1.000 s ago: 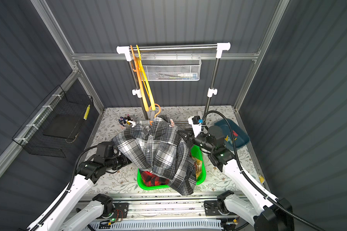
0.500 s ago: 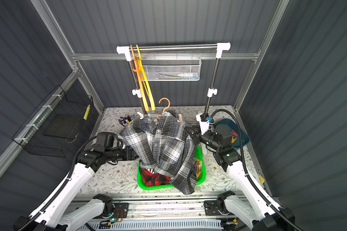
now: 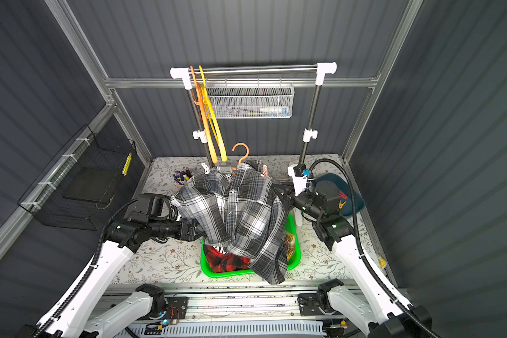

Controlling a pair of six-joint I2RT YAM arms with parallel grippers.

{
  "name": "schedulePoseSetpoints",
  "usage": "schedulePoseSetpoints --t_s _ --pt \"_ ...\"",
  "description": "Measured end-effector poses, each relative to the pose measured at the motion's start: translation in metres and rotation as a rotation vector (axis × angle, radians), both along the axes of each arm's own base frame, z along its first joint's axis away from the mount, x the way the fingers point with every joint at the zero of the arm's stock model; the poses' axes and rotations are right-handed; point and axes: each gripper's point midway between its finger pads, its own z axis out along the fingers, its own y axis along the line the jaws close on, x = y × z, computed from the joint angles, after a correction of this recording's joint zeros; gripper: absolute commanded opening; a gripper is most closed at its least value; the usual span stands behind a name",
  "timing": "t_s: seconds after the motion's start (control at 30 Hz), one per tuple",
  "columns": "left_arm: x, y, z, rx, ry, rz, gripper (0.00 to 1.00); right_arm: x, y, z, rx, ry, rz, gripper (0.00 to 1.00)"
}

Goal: Remove the clothespins securing long-sleeve shirts to the hanger
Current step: Place the long-sleeve shirt at the bin.

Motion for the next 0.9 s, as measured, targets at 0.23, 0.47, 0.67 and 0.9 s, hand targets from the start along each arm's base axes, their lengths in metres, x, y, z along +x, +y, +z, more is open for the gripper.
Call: schedulePoseSetpoints --t_s 0.23,0.47,0.67,0.9 --pt "0.015 0.033 -0.007 0.189 -0.064 0.133 1.00 -0.002 0.002 0.000 0.002 0.002 0.018 0.00" --pt "-0.010 0.008 0.020 0.071 -0.128 -0.067 1.00 0.002 -0.005 0.003 0.006 0.008 0.000 0.00" --pt "-0.024 -0.019 0.026 -0.076 -0.050 -0.235 1.00 0.005 -0.006 0.007 0.004 0.020 -0.010 0.00" --pt "-0.026 -0.028 0.045 -0.153 -0.121 -0.289 1.00 0.019 -0.003 0.005 -0.038 0.072 -0.054 0.00"
